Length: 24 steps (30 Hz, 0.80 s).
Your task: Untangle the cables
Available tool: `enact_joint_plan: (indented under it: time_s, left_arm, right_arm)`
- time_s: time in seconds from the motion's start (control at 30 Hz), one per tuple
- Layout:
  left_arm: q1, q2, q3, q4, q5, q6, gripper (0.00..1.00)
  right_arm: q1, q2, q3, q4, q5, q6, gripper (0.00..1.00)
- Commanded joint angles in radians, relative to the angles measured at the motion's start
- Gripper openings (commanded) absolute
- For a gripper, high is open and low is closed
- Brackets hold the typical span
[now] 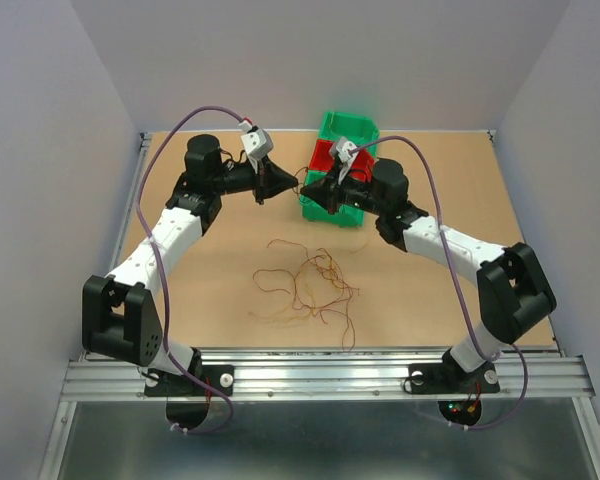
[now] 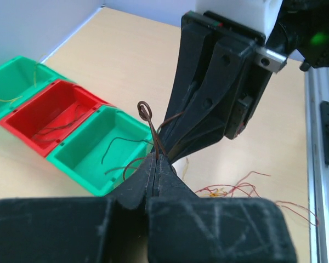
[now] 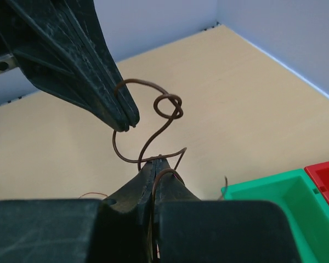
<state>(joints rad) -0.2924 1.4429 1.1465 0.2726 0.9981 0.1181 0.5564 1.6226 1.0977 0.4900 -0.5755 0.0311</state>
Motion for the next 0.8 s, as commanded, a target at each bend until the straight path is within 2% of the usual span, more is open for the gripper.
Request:
enact_joint_plan:
  time_s: [0.0,0.1,0.17,0.4,0.77]
  left_arm:
    - [0.006,-0.021,0.045,0.008,0.138,0.023,0.0]
    - [0.006,-0.027,0.047,0.002,0.142,0.025,0.0]
    - [0.006,-0.032,0.045,-0.001,0.145,0.029,0.0]
    - [0.004,-0.065,0.033,-0.036,0.159,0.08,0.0]
    - [0.012,-0.096,0.041,-0.059,0.109,0.063,0.0]
  right_arm:
    - [-0.006,-0.064,-0.059,0.17,-0.023,0.033,0.01]
    - [-0.006,-0.085,-0.085,0.193,0.023,0.035,0.06]
    - [-0.007,-0.099,-0.099,0.223,0.035,0.035,0.15]
    - [-0.013,-0.13,-0.151,0.252,0.023,0.006,0.17]
    - [-0.013,-0.204,-0.242,0.297,0.069,-0.056,0.17]
